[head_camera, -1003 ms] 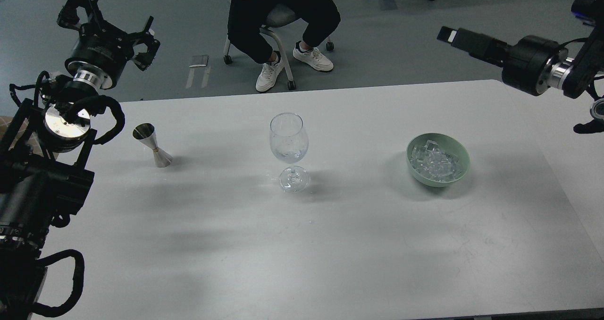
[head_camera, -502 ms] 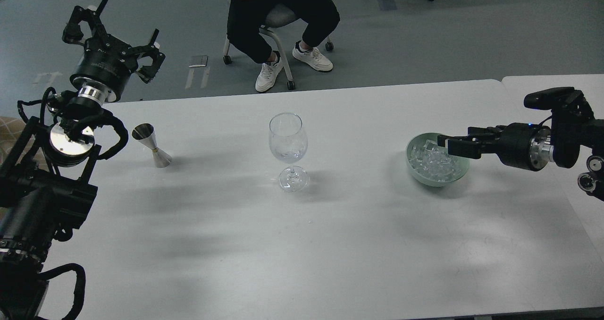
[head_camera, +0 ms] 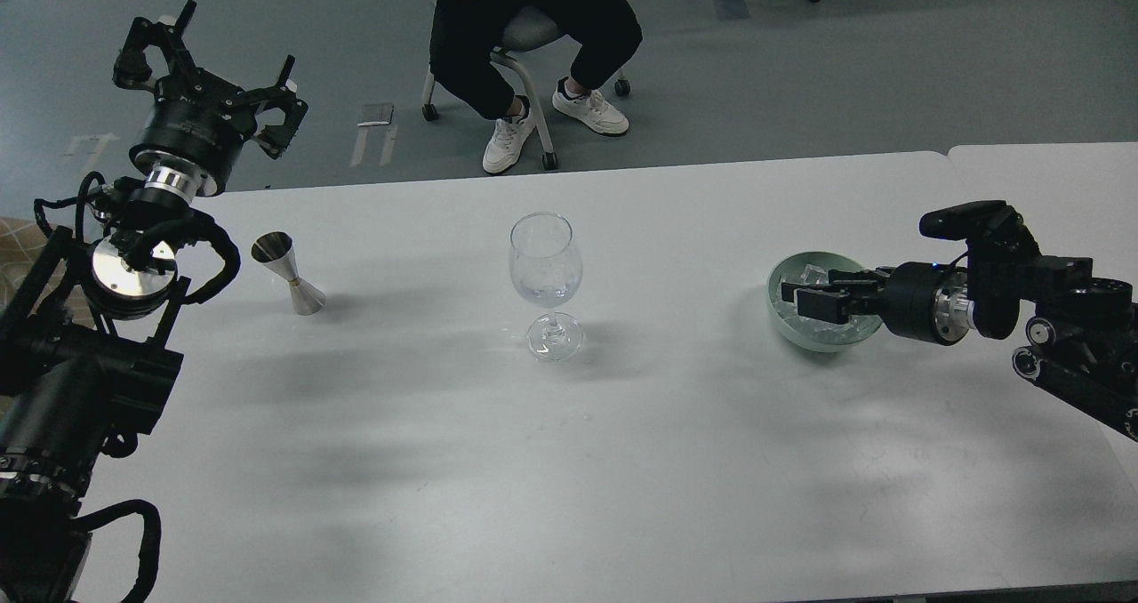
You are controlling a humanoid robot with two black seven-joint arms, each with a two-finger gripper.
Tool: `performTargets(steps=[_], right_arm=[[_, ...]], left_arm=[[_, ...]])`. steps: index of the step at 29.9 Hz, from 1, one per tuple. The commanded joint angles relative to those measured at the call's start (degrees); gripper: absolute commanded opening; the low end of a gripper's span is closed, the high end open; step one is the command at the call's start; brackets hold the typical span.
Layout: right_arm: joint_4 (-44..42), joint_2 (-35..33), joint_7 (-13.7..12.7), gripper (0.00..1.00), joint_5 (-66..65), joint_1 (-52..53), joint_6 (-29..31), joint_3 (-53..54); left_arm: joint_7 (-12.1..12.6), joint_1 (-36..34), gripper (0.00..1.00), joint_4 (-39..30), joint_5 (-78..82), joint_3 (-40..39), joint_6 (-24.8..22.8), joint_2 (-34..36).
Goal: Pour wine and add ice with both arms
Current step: 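Reach the right gripper into the green bowl and grasp ice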
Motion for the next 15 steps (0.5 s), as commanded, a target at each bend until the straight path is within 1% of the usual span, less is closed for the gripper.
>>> performTargets(steps=[1, 4, 9, 11, 13, 15], right_arm=[[-1.4, 1.2, -0.3, 0.75, 0.0, 0.0, 0.0, 0.0], [-1.9, 1.5, -0.3, 0.72, 0.0, 0.0, 0.0, 0.0], [-2.0, 1.3, -0.3, 0.71, 0.0, -0.1, 0.0, -0.1], [-2.1, 1.3, -0.3, 0.66, 0.1, -0.1, 0.0, -0.1], [-2.1, 1.2, -0.3, 0.54, 0.1, -0.2, 0.0, -0.1], [-2.0, 1.2, -0.3, 0.48, 0.1, -0.3, 0.0, -0.1]], left_arm=[[-0.2, 0.0, 0.98, 0.4, -0.1, 0.0, -0.1, 0.1], [-0.2, 0.0, 0.98, 0.6, -0.3, 0.0, -0.1, 0.0], [-0.2, 0.0, 0.98, 0.8, -0.4, 0.0, -0.1, -0.1], [-0.2, 0.0, 0.98, 0.8, -0.4, 0.0, -0.1, -0.1], [-0.2, 0.1, 0.98, 0.9, -0.4, 0.0, -0.1, -0.1], [-0.2, 0.1, 0.98, 0.9, -0.4, 0.0, -0.1, -0.1]])
